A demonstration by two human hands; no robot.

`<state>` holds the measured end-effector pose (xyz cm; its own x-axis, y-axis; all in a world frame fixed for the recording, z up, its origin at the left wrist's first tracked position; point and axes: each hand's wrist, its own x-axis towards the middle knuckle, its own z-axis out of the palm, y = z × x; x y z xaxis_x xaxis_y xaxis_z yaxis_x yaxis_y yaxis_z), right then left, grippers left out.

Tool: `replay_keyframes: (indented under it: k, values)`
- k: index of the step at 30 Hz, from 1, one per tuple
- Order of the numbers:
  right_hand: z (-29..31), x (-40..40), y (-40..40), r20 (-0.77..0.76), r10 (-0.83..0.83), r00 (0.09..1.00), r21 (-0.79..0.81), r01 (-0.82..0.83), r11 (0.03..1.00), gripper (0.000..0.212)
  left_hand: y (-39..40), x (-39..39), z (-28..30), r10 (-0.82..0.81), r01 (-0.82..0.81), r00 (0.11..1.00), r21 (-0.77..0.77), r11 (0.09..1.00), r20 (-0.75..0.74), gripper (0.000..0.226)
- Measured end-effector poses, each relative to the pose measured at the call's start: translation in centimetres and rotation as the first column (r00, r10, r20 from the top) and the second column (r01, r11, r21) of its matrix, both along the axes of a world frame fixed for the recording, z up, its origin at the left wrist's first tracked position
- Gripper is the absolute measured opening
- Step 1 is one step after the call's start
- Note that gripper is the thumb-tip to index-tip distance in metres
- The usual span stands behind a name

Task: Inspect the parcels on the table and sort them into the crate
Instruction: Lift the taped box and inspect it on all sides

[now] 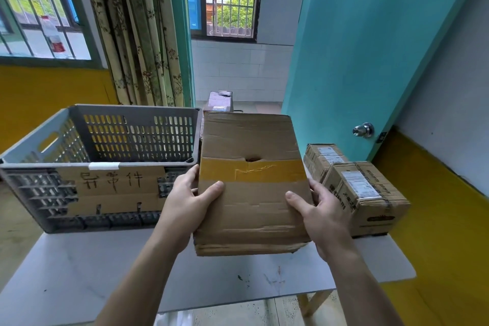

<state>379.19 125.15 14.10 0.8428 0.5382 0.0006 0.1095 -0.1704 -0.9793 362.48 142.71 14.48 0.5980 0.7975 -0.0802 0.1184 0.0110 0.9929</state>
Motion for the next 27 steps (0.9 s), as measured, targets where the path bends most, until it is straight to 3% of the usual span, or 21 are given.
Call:
replay_keyframes:
  k: [4, 9, 12, 14, 17, 20, 24, 27]
  values:
    - [0.4, 0.1, 0.0, -0.001, 0.007, 1.000, -0.006, -0.007, 1.000, 0.037, 0.3, 0.3, -0.7, 0.027, -0.027, 0.999, -0.005, 1.000, 0.024, 0.049]
    - [1.5, 0.7, 0.2, 0.111, -0.019, 0.994, -0.122, 0.033, 0.992, 0.045, 0.3, 0.7, -1.0, 0.007, -0.003, 0.997, -0.044, 0.999, 0.076, 0.046]
    - [1.0, 0.7, 0.4, 0.080, -0.023, 0.997, -0.122, 0.033, 0.992, 0.027, 0.4, 0.6, -0.7, 0.045, -0.044, 0.995, -0.016, 0.999, 0.090, 0.038]
    - [0.5, 0.5, 0.5, 0.050, -0.021, 0.999, -0.097, 0.026, 0.995, 0.020, 0.6, 0.6, -0.2, 0.070, -0.072, 0.995, 0.028, 0.997, 0.075, 0.046]
    - [-0.2, -0.3, 0.9, 0.045, -0.031, 0.999, -0.087, 0.035, 0.996, 0.038, 1.1, 0.8, 0.3, 0.072, -0.071, 0.997, 0.107, 0.992, -0.001, 0.067]
    - [-0.3, -0.6, 1.2, 0.050, -0.030, 0.998, -0.090, 0.034, 0.995, 0.036, 1.4, 0.9, 0.3, 0.064, -0.064, 0.998, 0.122, 0.990, -0.003, 0.050]
    - [0.3, 0.1, 1.1, 0.075, -0.068, 0.995, -0.130, 0.077, 0.988, 0.032, 1.0, 0.7, -0.2, 0.016, -0.017, 0.998, 0.005, 1.000, 0.068, 0.032]
    - [1.0, 0.5, 1.5, 0.119, -0.079, 0.990, -0.169, 0.099, 0.981, 0.044, 0.3, 0.5, -0.8, -0.020, 0.021, 0.995, 0.000, 1.000, 0.095, 0.024]
